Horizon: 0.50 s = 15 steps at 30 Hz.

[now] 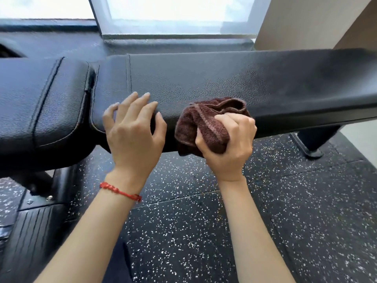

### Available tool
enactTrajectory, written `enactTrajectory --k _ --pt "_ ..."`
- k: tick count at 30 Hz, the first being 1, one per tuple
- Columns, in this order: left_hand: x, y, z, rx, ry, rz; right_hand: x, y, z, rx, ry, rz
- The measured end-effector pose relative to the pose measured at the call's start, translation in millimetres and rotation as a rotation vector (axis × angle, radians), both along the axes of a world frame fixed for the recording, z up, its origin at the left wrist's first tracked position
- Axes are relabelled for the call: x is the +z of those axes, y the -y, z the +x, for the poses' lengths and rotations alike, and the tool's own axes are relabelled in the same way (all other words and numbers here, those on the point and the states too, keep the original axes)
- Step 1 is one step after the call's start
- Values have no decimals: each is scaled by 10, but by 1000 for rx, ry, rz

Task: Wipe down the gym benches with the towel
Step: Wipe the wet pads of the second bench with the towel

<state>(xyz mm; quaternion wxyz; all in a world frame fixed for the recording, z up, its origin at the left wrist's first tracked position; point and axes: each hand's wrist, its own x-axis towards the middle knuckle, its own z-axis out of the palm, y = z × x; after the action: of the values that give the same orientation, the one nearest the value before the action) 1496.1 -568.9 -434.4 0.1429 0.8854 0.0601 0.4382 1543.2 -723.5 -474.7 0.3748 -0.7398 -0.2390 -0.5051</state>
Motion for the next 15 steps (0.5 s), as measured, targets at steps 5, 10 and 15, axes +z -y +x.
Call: enactTrajectory --k 5,10,15 --pt "0 308 183 -46 54 90 -27 484 179 -38 9 81" --pt "-132 456 349 29 78 199 -41 415 168 -57 27 158" --pt "-180 422 374 31 140 234 -93 258 104 2 76 61"
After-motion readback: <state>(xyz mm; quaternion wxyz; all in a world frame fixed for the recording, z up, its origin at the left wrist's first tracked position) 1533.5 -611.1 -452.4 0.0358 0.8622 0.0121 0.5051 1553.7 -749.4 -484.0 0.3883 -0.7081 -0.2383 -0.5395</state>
